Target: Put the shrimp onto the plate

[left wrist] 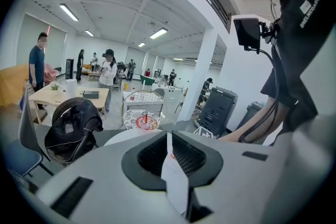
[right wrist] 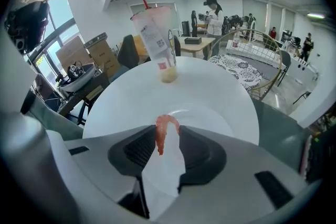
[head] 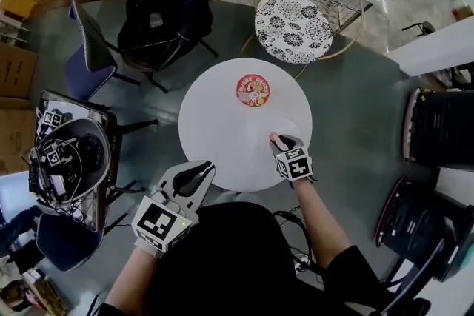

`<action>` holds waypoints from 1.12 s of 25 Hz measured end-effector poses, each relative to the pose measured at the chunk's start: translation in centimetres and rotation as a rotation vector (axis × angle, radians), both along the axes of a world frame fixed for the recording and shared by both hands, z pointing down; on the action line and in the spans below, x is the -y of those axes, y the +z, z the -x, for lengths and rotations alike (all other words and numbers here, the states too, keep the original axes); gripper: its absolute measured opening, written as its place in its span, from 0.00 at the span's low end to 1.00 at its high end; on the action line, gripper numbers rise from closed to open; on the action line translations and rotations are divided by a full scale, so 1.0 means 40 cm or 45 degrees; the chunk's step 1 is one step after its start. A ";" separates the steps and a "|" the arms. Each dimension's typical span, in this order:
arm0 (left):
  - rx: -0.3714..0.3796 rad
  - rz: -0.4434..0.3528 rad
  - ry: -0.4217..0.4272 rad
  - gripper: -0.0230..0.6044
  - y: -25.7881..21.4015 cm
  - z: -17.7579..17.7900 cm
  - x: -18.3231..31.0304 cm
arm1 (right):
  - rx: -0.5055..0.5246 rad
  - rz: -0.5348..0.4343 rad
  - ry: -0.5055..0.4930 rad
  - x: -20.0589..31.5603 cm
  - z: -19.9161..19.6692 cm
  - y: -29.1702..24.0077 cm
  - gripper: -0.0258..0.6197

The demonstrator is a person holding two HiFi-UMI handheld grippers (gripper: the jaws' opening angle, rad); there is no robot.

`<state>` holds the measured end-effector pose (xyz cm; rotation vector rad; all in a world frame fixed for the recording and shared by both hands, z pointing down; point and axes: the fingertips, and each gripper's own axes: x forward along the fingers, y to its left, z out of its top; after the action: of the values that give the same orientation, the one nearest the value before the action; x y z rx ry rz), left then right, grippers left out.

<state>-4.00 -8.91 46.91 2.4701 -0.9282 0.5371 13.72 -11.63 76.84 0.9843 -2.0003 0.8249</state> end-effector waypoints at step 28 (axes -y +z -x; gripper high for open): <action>0.033 0.014 -0.006 0.05 0.011 0.015 -0.017 | -0.127 0.077 -0.067 -0.011 0.030 0.051 0.27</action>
<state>-4.62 -8.23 47.33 2.4561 -0.9378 0.5724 12.53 -11.18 78.89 0.9164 -1.8973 0.7875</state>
